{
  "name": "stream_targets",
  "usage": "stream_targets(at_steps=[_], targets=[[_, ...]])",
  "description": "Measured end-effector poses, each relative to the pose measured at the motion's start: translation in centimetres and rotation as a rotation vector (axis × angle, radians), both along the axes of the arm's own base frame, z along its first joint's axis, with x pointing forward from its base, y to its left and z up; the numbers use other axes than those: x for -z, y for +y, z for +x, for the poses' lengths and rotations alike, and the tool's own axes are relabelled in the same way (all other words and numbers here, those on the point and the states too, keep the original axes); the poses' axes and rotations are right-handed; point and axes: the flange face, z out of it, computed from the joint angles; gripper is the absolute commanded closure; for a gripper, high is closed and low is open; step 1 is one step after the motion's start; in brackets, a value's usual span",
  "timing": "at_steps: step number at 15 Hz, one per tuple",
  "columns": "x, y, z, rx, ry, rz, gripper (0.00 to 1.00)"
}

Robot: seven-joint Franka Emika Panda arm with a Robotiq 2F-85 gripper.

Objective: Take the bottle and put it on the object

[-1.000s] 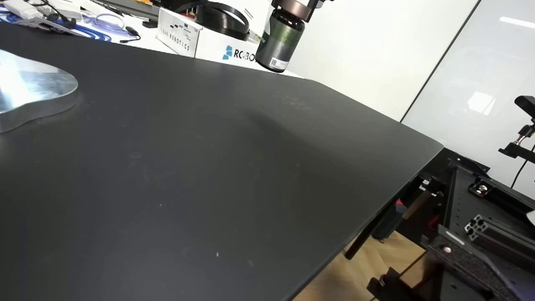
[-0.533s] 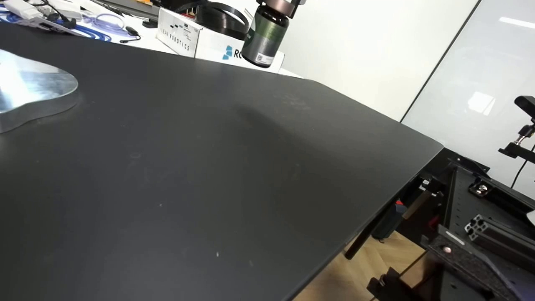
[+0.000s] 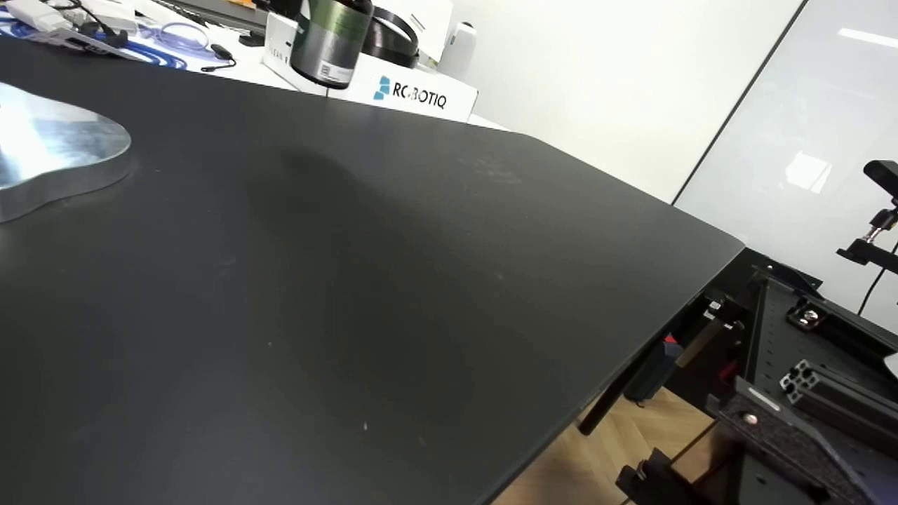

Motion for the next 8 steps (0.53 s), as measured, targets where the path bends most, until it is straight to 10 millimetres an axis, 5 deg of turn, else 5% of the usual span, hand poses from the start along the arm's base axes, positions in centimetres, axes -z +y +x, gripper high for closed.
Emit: stream_targets(at_steps=[8], targets=[[0.1, 12.5, -0.9, -0.208, 0.01, 0.003, 0.64]])
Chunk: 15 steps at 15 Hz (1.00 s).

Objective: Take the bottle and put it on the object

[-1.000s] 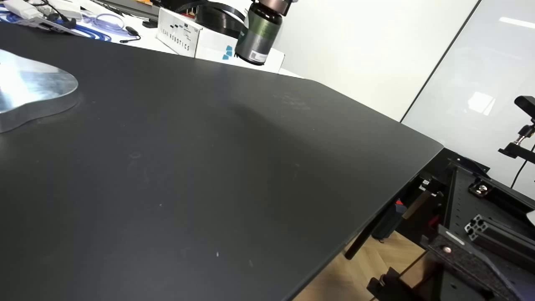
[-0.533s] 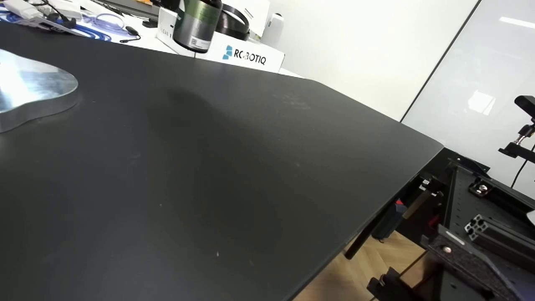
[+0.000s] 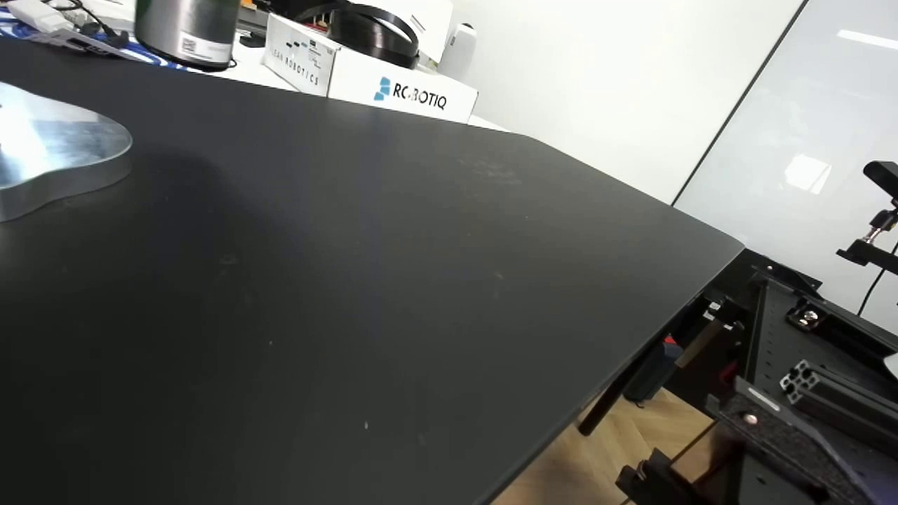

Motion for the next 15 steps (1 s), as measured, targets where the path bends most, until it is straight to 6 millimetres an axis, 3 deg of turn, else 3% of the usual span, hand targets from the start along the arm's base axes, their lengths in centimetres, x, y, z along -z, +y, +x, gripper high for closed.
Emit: stream_targets(at_steps=[5, 10, 15], targets=[[2.5, 5.1, -1.3, -0.094, 0.013, -0.028, 0.64], [4.8, 7.6, -1.1, -0.146, 0.02, -0.071, 0.64], [5.4, 10.0, -1.4, -0.176, 0.005, -0.113, 0.64]])
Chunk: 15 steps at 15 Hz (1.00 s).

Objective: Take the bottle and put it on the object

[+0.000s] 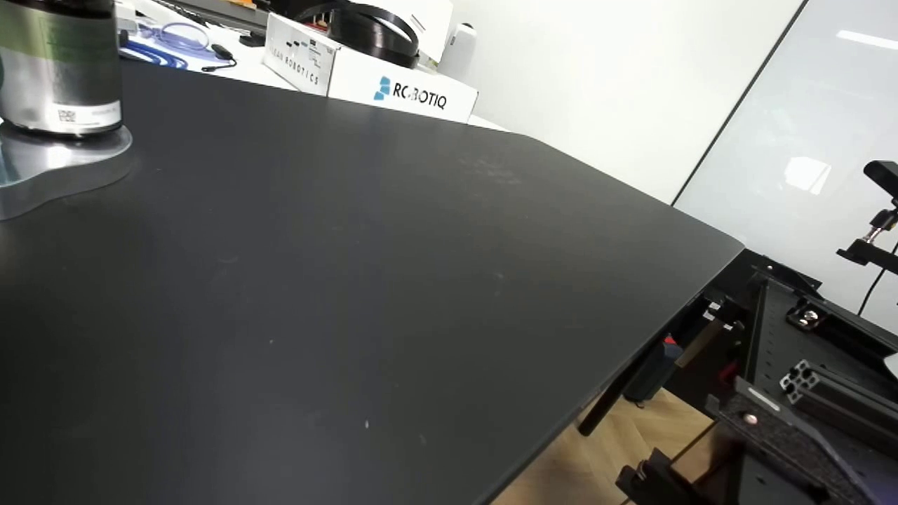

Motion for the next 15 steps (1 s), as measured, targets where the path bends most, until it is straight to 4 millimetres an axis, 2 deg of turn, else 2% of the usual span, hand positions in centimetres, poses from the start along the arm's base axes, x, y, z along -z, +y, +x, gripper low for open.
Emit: stream_targets(at_steps=[1, 2, 4, 7, 15], targets=[[0.0, 0.4, -0.1, -0.003, -0.003, -0.007, 0.14], [-0.1, 0.7, -0.1, -0.005, -0.003, -0.013, 0.13], [-0.2, 1.1, -0.2, -0.006, 0.001, -0.027, 0.02], [-1.3, 1.4, 0.1, 0.0, -0.006, -0.037, 0.0], [-8.8, 2.1, 0.6, 0.004, -0.081, 0.02, 0.0]])
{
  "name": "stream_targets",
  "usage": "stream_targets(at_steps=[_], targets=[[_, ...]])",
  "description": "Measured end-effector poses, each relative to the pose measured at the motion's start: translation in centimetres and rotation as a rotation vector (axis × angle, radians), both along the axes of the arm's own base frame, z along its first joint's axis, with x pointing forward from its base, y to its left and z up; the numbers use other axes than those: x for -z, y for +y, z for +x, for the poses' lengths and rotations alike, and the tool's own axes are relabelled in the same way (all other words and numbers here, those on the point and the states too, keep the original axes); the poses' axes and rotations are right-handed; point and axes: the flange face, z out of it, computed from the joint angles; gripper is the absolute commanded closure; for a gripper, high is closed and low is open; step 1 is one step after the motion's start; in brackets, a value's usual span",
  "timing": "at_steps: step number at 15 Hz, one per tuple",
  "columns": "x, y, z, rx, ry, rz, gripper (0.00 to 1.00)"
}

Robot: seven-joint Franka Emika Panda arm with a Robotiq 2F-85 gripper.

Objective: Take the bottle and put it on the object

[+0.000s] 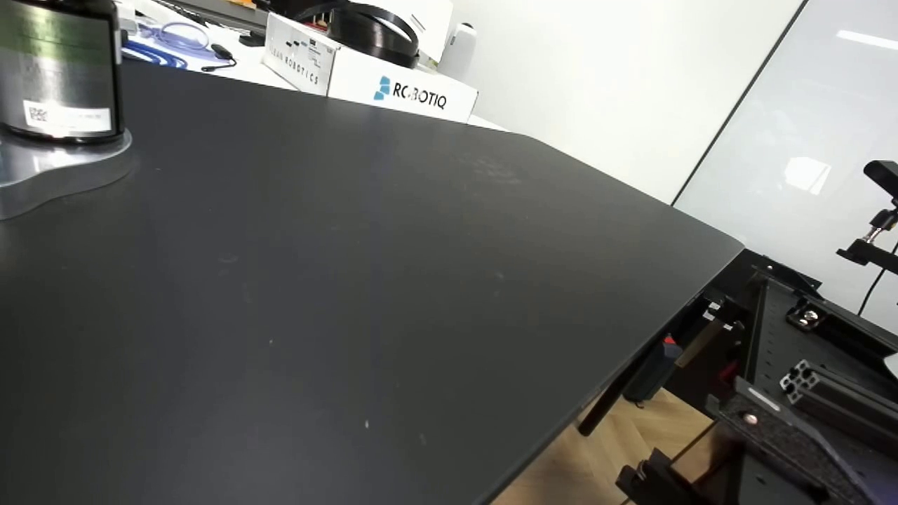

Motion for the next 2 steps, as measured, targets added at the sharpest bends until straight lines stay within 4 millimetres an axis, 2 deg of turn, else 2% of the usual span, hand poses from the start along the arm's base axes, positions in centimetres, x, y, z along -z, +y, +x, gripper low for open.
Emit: stream_targets(at_steps=[2], targets=[[-0.97, 0.07, -0.3, -0.001, 0.0, -0.001, 0.0]])
